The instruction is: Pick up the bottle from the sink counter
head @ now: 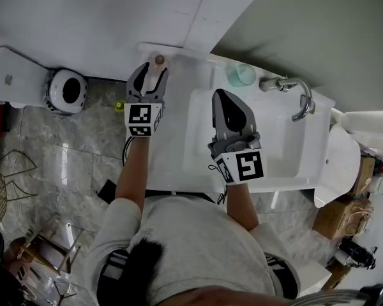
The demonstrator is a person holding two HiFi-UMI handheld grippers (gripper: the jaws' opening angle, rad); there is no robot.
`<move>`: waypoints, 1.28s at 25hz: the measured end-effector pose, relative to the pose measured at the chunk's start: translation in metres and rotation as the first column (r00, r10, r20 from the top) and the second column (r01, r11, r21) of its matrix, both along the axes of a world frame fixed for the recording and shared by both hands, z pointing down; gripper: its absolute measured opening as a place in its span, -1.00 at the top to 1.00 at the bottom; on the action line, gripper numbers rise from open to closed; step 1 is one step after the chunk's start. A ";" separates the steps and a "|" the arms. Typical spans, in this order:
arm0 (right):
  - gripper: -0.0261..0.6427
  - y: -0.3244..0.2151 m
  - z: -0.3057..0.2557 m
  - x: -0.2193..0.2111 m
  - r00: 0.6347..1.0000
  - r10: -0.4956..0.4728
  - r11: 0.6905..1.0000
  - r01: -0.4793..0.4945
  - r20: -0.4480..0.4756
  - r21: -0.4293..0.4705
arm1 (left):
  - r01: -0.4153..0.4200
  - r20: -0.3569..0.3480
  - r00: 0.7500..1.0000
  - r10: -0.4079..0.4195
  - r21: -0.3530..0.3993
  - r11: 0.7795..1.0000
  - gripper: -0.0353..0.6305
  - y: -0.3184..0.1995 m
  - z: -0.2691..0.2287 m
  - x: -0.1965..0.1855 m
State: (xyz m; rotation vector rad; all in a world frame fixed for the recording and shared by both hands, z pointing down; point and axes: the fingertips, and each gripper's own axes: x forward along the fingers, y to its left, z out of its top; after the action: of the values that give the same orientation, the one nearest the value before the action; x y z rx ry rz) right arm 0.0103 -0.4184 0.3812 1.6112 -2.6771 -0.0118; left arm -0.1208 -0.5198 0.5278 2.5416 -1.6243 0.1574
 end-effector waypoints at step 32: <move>0.89 0.008 0.020 0.012 0.984 0.160 0.985 -0.164 -0.074 -0.053 | -0.018 0.147 0.989 0.014 0.027 0.999 0.53 -0.059 0.043 0.031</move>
State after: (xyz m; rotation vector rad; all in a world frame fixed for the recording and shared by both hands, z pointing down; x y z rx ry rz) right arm 0.0221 -0.4106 0.4014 1.7709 -2.4637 0.0131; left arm -0.0902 -0.5790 0.5712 2.6212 -1.6680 0.3330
